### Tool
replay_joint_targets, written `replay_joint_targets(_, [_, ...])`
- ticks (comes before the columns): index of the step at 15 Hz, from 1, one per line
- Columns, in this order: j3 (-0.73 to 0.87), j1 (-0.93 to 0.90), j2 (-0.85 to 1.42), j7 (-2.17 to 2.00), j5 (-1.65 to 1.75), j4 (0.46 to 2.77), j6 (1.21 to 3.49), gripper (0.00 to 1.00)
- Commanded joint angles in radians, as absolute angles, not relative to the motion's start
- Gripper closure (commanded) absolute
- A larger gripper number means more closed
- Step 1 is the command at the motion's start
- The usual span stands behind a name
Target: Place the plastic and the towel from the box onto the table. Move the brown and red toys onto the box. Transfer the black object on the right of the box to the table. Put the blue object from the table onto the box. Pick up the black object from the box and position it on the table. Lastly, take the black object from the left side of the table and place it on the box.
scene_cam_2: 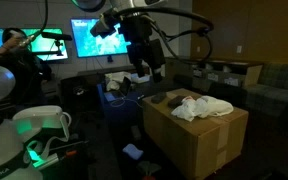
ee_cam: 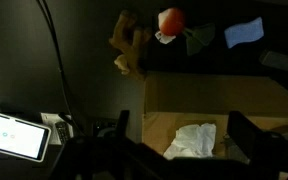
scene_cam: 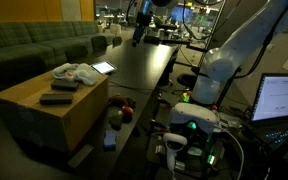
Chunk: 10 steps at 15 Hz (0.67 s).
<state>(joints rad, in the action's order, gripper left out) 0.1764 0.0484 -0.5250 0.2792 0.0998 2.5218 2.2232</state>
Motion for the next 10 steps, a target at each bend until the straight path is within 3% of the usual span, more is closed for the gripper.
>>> replay_joint_targets(1, [0.169,0.056,-0.525,0.283,0.095,2.516,2.221,0.00])
replay_joint_targets(10, [0.197,0.014,-0.341,0.393,0.062,2.397,2.285,0.00])
